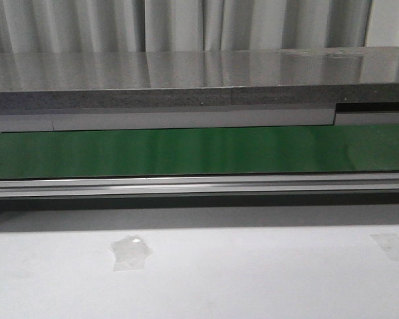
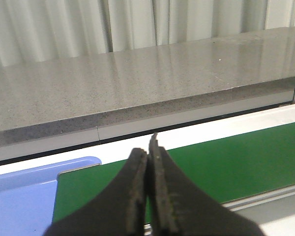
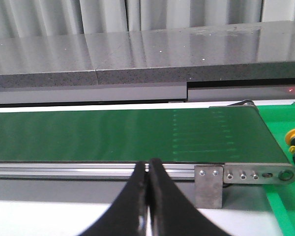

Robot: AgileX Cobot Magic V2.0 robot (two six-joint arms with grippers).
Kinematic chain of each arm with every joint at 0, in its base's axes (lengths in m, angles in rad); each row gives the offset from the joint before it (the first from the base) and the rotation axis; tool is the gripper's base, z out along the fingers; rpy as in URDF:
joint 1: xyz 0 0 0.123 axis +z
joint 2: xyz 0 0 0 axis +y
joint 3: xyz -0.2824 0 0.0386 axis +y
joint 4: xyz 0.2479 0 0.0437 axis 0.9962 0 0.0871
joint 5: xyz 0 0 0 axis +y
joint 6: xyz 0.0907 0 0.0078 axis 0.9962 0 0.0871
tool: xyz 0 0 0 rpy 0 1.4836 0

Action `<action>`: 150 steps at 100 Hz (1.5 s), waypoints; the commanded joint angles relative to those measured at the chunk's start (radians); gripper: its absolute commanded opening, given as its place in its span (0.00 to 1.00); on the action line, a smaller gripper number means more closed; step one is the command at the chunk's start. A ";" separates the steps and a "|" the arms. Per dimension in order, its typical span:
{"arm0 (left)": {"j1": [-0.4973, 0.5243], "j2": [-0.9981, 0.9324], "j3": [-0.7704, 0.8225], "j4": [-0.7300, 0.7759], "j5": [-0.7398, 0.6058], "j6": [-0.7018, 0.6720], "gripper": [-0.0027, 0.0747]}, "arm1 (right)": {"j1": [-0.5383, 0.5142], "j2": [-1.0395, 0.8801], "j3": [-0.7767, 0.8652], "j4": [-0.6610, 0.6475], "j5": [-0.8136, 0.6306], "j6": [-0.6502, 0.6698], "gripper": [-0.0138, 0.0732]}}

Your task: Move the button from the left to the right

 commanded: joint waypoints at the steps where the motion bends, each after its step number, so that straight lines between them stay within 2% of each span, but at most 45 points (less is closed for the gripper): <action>1: -0.007 0.011 -0.027 -0.011 -0.074 -0.002 0.01 | 0.003 -0.021 -0.014 0.002 -0.085 -0.001 0.08; 129: -0.007 0.011 -0.012 -0.001 -0.078 -0.004 0.01 | 0.003 -0.021 -0.014 0.002 -0.084 -0.001 0.08; 137: -0.003 0.003 0.007 0.048 -0.097 -0.046 0.01 | 0.003 -0.021 -0.014 0.002 -0.084 -0.001 0.08; 150: 0.015 -0.031 0.058 0.183 -0.174 -0.227 0.01 | 0.003 -0.021 -0.014 0.002 -0.084 -0.001 0.08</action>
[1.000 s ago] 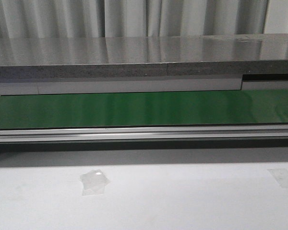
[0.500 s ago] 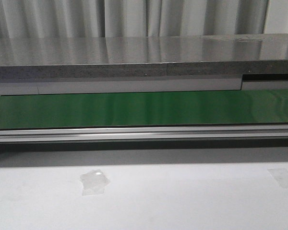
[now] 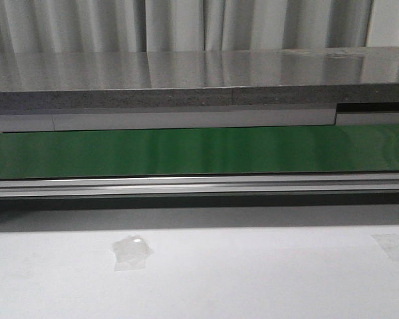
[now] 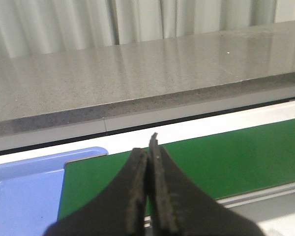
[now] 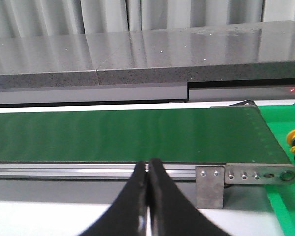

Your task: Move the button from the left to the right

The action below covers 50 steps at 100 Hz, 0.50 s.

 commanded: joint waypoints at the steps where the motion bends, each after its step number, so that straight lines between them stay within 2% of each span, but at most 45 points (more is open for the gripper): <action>1: 0.012 -0.019 0.003 0.087 -0.136 -0.120 0.01 | 0.003 -0.021 -0.014 0.002 -0.083 -0.003 0.08; 30: 0.039 -0.133 0.121 0.288 -0.181 -0.298 0.01 | 0.003 -0.021 -0.014 0.002 -0.083 -0.003 0.08; 50: 0.039 -0.250 0.205 0.314 -0.182 -0.317 0.01 | 0.003 -0.021 -0.014 0.002 -0.083 -0.003 0.08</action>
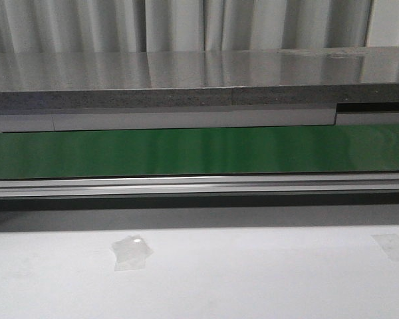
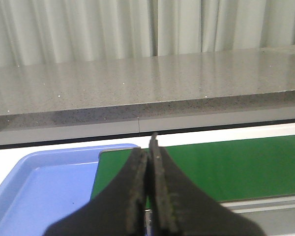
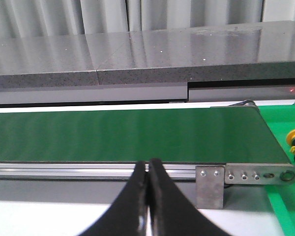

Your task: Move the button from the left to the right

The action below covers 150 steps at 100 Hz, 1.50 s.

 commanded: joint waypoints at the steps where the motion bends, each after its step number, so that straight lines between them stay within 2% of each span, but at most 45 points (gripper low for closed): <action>1: 0.001 -0.036 0.005 0.013 -0.093 -0.018 0.01 | 0.003 -0.021 -0.014 0.002 -0.083 -0.003 0.08; 95: 0.045 -0.064 0.201 -0.010 -0.258 -0.020 0.01 | 0.003 -0.020 -0.014 0.002 -0.083 -0.003 0.08; 150: 0.045 -0.064 0.201 -0.010 -0.249 -0.022 0.01 | 0.003 -0.020 -0.014 0.002 -0.083 -0.003 0.08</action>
